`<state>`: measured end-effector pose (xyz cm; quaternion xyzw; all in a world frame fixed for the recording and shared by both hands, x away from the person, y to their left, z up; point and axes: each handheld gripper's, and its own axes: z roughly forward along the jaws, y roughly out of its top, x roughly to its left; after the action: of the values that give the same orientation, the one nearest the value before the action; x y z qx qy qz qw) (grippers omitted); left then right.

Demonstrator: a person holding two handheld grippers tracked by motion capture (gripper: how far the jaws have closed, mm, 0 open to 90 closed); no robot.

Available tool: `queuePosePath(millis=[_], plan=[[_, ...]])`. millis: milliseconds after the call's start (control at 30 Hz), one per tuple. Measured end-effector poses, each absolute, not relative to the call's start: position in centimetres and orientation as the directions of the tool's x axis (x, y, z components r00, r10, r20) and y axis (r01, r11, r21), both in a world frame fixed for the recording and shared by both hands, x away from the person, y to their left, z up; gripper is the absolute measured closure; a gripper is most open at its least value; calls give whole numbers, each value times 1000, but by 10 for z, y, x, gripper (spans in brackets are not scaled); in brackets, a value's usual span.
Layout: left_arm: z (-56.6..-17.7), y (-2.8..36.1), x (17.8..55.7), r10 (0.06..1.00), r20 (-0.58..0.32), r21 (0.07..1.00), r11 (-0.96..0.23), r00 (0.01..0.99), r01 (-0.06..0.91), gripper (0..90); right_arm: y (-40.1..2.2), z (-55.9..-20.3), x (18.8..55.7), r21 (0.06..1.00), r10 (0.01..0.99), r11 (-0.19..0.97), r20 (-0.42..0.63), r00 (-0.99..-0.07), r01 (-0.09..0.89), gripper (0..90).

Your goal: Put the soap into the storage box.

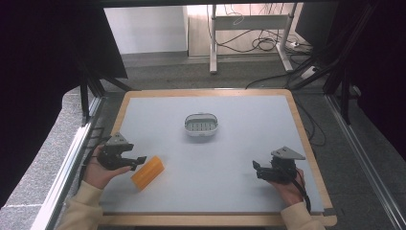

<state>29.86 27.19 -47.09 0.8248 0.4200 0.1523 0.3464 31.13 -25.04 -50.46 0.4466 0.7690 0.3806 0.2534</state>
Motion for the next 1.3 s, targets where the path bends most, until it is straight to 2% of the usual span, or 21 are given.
queuePosePath(millis=[400,1300], plan=[[-452,283,291,812,-54,720,-372,582,586,267,-251,-505,310,817,877,323,-69,-475,478,137],[-452,265,283,767,-75,667,-436,637,604,258,-247,-505,308,808,876,356,-114,-469,469,146]])
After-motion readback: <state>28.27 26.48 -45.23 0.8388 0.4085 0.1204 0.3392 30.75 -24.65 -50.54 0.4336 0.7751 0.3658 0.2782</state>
